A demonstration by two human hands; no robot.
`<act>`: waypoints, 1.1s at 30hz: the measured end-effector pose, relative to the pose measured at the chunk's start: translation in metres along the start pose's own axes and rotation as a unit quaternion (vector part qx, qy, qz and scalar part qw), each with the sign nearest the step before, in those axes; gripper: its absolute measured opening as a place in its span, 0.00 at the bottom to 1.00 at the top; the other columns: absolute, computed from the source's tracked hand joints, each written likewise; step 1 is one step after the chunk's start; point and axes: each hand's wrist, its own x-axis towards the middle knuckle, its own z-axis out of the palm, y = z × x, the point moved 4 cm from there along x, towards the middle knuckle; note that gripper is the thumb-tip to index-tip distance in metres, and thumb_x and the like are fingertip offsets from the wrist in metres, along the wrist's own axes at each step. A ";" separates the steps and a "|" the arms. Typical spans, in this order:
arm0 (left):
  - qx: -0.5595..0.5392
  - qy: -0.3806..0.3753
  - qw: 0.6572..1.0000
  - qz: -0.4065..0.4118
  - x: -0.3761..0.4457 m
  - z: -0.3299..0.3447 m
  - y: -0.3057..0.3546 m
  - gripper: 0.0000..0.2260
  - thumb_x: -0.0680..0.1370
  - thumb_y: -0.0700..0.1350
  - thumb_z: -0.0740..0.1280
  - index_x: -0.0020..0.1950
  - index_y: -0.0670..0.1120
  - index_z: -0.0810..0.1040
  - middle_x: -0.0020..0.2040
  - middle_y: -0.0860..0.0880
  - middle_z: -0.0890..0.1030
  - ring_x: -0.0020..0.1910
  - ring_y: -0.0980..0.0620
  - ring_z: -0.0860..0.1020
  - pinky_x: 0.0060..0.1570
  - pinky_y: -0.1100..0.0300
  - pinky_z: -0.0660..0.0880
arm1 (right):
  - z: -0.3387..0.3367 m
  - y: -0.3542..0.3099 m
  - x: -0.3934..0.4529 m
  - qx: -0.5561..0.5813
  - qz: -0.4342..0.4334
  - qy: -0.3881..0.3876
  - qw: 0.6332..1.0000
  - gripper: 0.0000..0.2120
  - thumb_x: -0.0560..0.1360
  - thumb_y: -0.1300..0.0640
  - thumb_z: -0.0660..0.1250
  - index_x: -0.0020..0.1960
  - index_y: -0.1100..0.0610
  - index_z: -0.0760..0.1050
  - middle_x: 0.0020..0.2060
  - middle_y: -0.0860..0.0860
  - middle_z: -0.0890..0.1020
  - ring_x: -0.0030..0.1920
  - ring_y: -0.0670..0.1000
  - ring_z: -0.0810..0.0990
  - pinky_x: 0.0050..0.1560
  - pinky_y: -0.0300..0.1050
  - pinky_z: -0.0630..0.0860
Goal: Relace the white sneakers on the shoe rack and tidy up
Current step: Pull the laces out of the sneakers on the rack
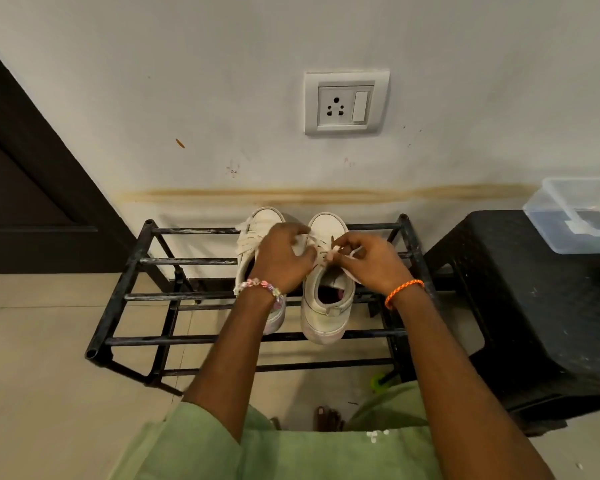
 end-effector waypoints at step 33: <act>-0.208 0.052 0.972 -0.098 0.009 0.017 0.000 0.05 0.78 0.43 0.65 0.47 0.44 0.79 0.44 0.48 0.81 0.40 0.50 0.79 0.38 0.59 0.76 | -0.005 0.019 0.004 0.026 0.120 -0.013 0.992 0.05 0.75 0.57 0.67 0.50 0.55 0.77 0.46 0.52 0.81 0.49 0.51 0.80 0.52 0.47 0.78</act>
